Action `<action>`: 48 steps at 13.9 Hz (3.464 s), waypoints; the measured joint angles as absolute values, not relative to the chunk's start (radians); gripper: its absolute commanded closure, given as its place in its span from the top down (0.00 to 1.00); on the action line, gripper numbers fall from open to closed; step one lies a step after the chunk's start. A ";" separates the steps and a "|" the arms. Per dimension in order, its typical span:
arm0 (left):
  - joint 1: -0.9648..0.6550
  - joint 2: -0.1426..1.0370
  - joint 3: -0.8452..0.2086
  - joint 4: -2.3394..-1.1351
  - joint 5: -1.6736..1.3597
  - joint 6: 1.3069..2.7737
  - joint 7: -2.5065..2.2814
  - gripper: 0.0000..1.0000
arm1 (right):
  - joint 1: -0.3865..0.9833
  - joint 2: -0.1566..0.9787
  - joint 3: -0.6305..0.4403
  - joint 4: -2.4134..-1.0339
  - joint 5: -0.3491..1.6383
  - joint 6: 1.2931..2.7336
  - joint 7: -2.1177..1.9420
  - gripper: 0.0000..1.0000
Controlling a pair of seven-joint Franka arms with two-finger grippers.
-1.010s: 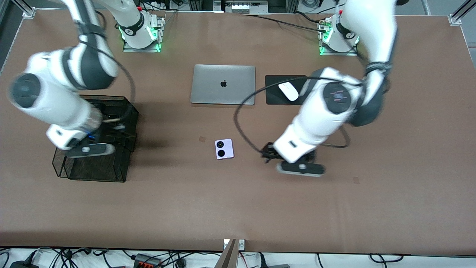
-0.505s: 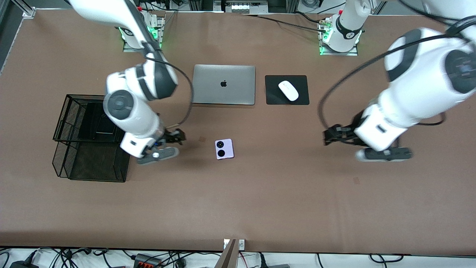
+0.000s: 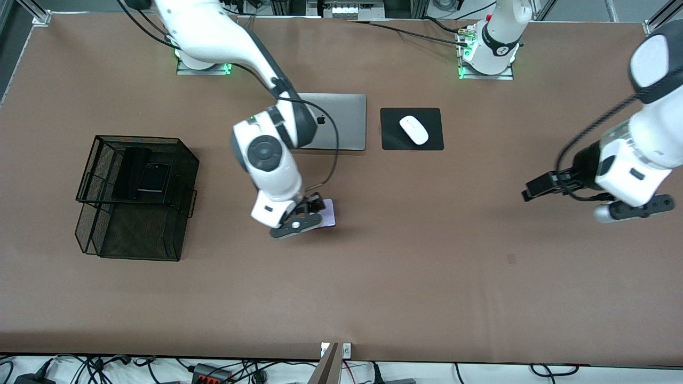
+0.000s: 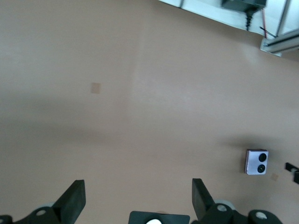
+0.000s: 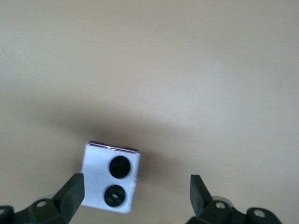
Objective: Place phones with both arms
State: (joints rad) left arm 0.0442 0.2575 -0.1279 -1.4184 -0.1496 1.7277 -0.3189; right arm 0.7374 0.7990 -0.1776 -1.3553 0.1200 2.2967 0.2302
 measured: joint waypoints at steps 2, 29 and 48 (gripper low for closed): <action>0.076 0.228 -0.128 -1.444 -0.100 1.692 -0.317 1.00 | 0.763 0.841 -0.177 -1.349 0.120 2.325 0.264 1.00; 0.086 0.053 -0.097 -1.709 0.034 1.769 -0.200 1.00 | 0.784 0.944 -0.170 -1.310 0.152 2.353 0.286 1.00; 0.021 0.045 -0.005 -1.748 -0.038 1.807 -0.145 1.00 | 0.776 0.951 -0.173 -1.297 0.152 2.353 0.252 0.35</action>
State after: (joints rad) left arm 0.0214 0.0448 -0.0046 -1.7477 -0.0383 1.8068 -0.1448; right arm 0.7758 0.9507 -0.1726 -1.2970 0.1518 2.3532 0.2522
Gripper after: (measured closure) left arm 0.000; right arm 0.167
